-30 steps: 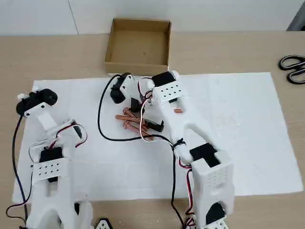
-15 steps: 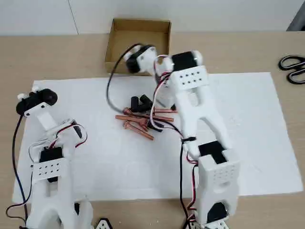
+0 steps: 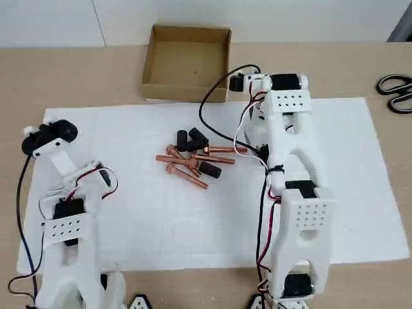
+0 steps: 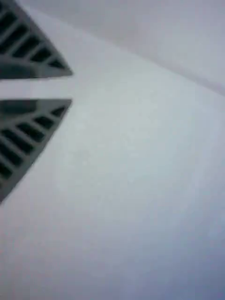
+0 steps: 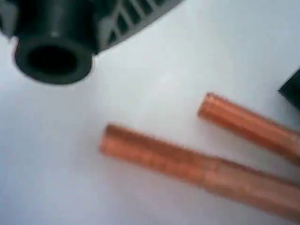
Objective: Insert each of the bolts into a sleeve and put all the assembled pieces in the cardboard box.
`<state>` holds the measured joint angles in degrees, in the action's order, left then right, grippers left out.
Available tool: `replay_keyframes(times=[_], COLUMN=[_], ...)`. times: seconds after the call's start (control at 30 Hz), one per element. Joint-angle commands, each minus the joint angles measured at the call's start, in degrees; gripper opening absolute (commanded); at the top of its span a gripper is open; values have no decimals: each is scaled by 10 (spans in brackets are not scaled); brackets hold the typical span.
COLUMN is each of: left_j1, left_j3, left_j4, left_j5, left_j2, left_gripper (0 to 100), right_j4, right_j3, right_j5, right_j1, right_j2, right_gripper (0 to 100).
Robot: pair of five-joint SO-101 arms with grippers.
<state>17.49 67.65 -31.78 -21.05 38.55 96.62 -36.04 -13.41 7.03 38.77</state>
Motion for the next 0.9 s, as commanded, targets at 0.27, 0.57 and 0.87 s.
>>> replay_keyframes(times=[0.27, 0.57, 0.87], left_j1=[1, 1, 1], left_j3=[-2, -2, -2], left_j4=[13, 13, 13], left_j5=[-3, -3, -3], left_j2=[4, 4, 4], left_gripper=[23, 23, 23], right_j4=[-30, -27, -32], right_j3=[-4, -4, -4], right_j5=[21, 21, 21], right_j1=[-5, -5, 15], right_j2=[21, 25, 58], right_gripper=[25, 95, 101])
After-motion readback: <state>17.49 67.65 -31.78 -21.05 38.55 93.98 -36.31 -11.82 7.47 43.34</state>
